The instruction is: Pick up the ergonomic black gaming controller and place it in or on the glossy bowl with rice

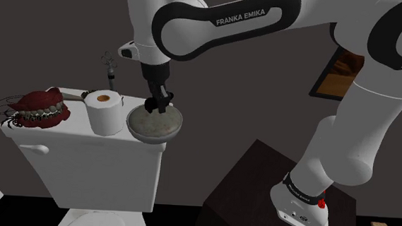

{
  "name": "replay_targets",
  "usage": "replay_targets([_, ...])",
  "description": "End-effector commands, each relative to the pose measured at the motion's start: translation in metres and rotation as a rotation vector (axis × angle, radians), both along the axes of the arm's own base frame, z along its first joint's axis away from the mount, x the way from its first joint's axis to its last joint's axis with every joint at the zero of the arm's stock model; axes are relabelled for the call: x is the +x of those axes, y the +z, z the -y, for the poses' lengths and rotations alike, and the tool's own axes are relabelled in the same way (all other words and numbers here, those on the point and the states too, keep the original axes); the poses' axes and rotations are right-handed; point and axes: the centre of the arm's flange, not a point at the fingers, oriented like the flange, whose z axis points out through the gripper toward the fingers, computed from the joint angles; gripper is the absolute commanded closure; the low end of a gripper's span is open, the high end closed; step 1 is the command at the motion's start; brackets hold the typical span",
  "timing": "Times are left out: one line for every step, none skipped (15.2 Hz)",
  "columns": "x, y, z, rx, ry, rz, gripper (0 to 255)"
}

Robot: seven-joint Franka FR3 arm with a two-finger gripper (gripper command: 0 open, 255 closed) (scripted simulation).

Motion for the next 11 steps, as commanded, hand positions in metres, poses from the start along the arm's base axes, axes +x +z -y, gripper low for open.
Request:
replay_targets([0.000, 0.000, 0.000, 0.000, 0.000, 0.000, 255])
replay_targets([0.000, 0.000, 0.000, 0.000, 0.000, 0.000, 255])
replay_targets([0.000, 0.000, 0.000, 0.000, 0.000, 0.000, 0])
replay_targets([0.000, 0.000, 0.000, 0.000, 0.000, 0.000, 0])
replay_targets([0.000, 0.000, 0.000, 0.000, 0.000, 0.000, 0])
replay_targets([0.000, 0.000, 0.000, 0.000, 0.000, 0.000, 0])
replay_targets([0.000, 0.000, 0.000, 0.000, 0.000, 0.000, 0])
replay_targets([0.000, 0.000, 0.000, 0.000, 0.000, 0.000, 0])
replay_targets([0.000, 0.013, -0.002, 0.000, 0.000, 0.000, 0])
replay_targets([0.001, 0.026, -0.004, 0.000, 0.000, 0.000, 0])
replay_targets([0.001, 0.039, -0.006, 0.000, 0.000, 0.000, 0])
